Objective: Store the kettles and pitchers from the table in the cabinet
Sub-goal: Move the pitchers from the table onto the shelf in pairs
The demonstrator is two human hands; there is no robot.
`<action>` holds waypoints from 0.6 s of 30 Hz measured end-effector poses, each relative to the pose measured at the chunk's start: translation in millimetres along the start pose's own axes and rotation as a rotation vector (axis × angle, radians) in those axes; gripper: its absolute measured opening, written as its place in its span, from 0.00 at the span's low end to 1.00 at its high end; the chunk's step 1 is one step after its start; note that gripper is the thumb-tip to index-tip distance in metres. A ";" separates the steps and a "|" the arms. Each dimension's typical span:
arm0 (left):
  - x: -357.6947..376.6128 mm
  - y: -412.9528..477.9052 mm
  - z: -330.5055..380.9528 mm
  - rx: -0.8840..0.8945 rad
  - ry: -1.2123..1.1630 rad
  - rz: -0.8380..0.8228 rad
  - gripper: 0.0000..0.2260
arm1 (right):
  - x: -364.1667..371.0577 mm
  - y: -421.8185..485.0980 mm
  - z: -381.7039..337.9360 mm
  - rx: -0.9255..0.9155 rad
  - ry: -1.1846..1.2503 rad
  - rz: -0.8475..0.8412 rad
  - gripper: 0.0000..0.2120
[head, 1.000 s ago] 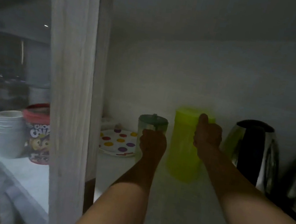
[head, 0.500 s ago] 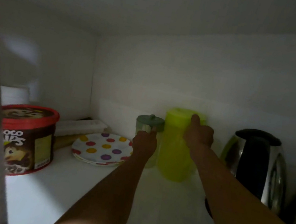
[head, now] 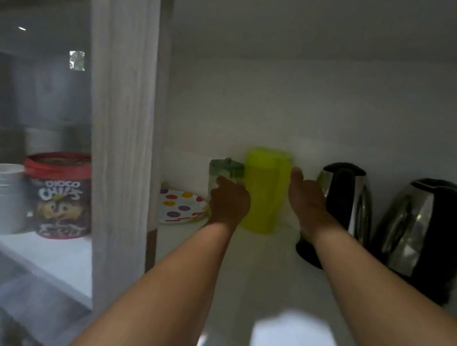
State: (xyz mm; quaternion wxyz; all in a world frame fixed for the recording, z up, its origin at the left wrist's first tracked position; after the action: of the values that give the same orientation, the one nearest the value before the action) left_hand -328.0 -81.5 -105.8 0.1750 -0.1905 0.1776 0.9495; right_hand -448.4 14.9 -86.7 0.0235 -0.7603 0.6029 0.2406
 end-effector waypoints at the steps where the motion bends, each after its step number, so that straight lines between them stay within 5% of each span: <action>1: -7.0 -16.3 2.9 -0.006 -0.006 -0.035 0.24 | -9.5 -20.4 1.5 0.007 -0.013 0.009 0.34; 9: -83.8 -149.5 10.3 -0.007 0.007 -0.136 0.17 | -79.0 -181.5 12.5 0.132 -0.104 0.106 0.30; 18: -239.2 -247.9 -10.3 -0.017 -0.011 0.060 0.17 | -71.0 -338.0 -47.7 -0.009 -0.047 -0.032 0.29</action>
State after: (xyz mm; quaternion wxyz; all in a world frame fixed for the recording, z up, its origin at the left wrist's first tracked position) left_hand -18.5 68.1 -80.4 0.1457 -0.1814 0.1744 0.9568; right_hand -129.8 155.5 -102.6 0.0382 -0.7642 0.5888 0.2604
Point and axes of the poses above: each hand's wrist, its own y-axis towards the middle knuckle, its own x-axis out of the palm, z = x × y, the point moved 3 cm from there along y, towards the middle knuckle, and after that the axes turned 4 degrees about z, right-handed, at the moved point
